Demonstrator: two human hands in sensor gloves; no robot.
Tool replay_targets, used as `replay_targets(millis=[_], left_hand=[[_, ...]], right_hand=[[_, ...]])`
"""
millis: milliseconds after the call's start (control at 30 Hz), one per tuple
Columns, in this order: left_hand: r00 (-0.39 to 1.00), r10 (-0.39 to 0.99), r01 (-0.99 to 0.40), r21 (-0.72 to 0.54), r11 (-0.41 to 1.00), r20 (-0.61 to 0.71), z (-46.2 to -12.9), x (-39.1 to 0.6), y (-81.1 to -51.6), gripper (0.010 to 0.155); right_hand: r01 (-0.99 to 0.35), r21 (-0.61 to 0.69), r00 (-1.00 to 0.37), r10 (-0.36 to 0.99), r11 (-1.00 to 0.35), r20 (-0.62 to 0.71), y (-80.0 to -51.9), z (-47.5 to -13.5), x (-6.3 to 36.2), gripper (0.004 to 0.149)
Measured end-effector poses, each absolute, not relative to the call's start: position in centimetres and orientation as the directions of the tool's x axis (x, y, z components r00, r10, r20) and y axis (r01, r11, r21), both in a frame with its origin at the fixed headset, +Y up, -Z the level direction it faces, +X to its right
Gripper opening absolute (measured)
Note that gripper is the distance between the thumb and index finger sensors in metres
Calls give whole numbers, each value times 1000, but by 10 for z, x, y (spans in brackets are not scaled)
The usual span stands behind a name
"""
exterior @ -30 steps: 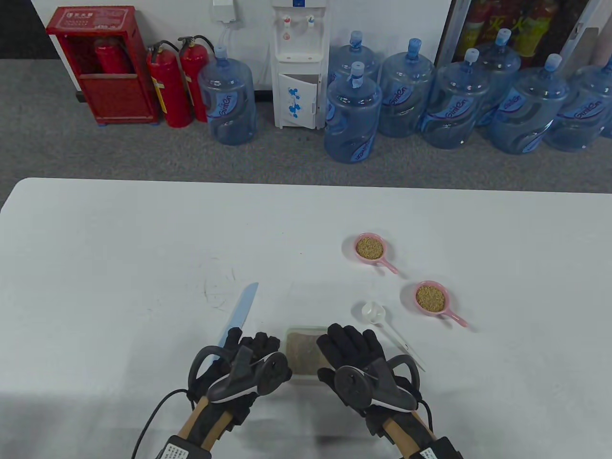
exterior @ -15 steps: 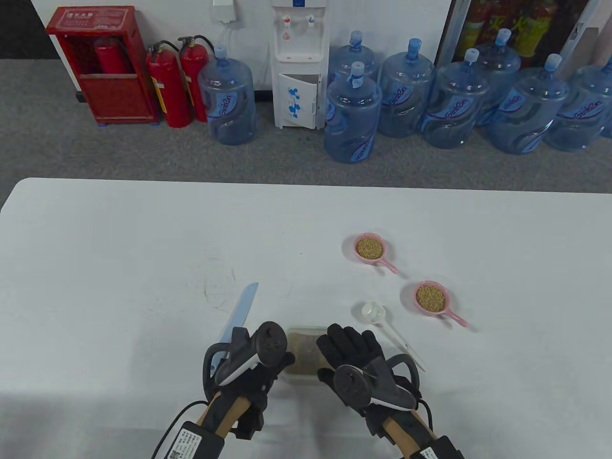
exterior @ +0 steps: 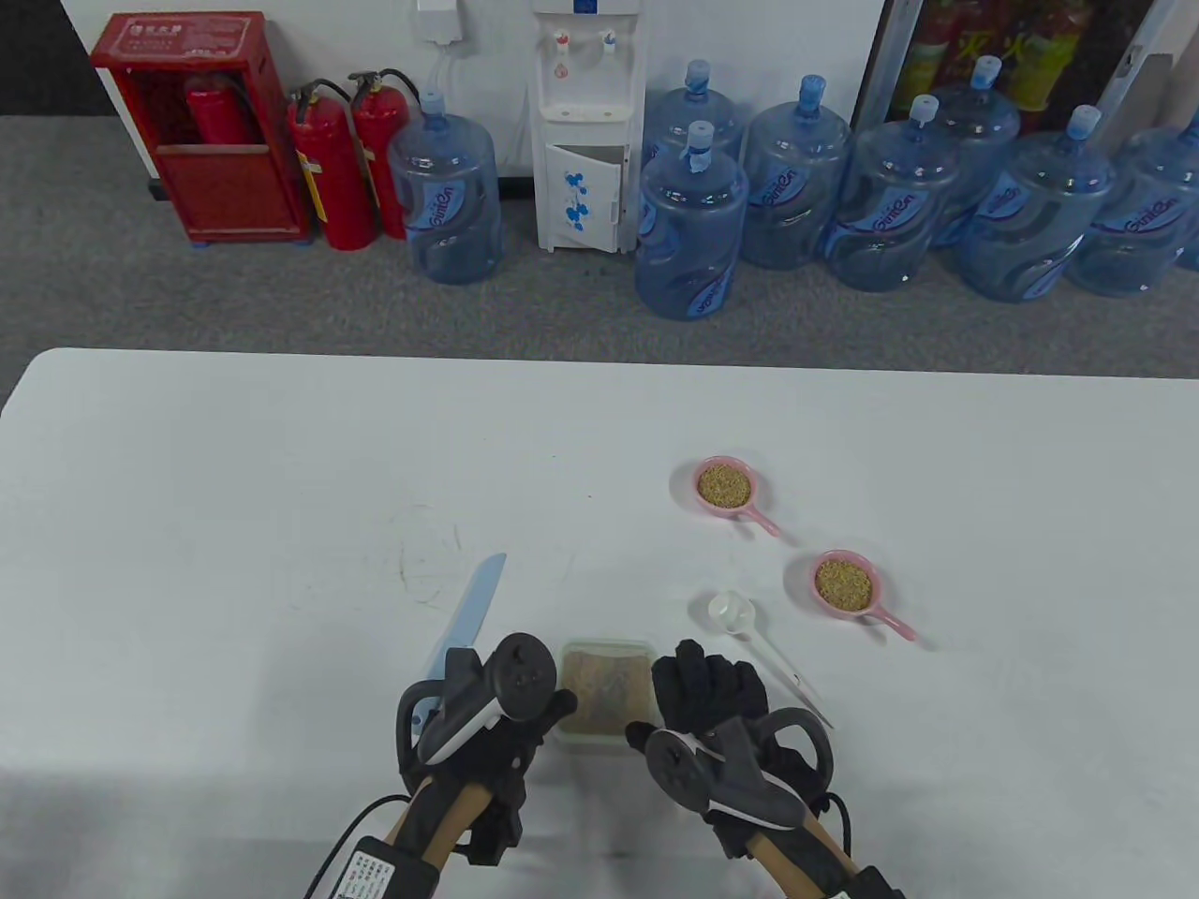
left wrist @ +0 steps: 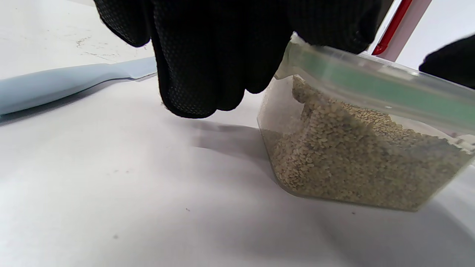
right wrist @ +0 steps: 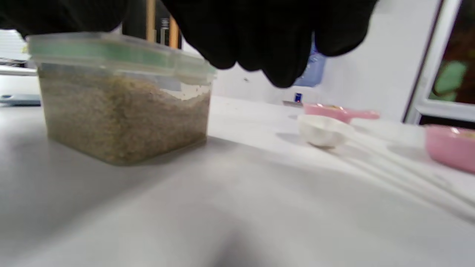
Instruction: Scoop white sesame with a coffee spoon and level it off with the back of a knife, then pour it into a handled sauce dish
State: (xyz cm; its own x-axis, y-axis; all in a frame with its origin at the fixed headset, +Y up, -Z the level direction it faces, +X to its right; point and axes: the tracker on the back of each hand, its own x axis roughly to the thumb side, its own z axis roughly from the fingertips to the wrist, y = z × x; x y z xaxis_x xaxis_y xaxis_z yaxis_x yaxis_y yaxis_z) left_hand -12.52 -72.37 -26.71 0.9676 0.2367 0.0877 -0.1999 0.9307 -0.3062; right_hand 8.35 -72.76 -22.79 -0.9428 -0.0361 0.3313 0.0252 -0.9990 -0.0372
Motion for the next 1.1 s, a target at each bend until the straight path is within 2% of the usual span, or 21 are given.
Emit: replay_targets(millis=[167,400,633,767,900,1000,1100], left_hand=[[971,218,-181,-296,938,96,-267,-124,-723,52],[974,200,-163,-294,942,103,-266,-123,-723,52],[972,214,-176,-297,939,101,-265,-123,-724,52],[969,228,-189,-297,936,100,-264,-125,-724,53],[974,197,-152,-318,936,115,-263,-130,-725,59],[975,197,-171,-217,961,103,-262,-140,-715,60],[974,203,-200,-36,979,97,-259,-153,-699,63]], right_hand=[[-224,134,-944,249,-965,215,-733,-235,90,71],[-301,174,-928,331,-937,174,-737,-237,92,69],[-494,242,-844,527,-835,98,-744,-243,102,64],[-483,287,-840,530,-827,114,-744,-244,107,67],[-377,285,-888,432,-881,160,-734,-241,110,70],[-392,197,-884,428,-898,191,-717,-236,116,68],[-447,61,-864,448,-893,232,-700,-230,126,65]])
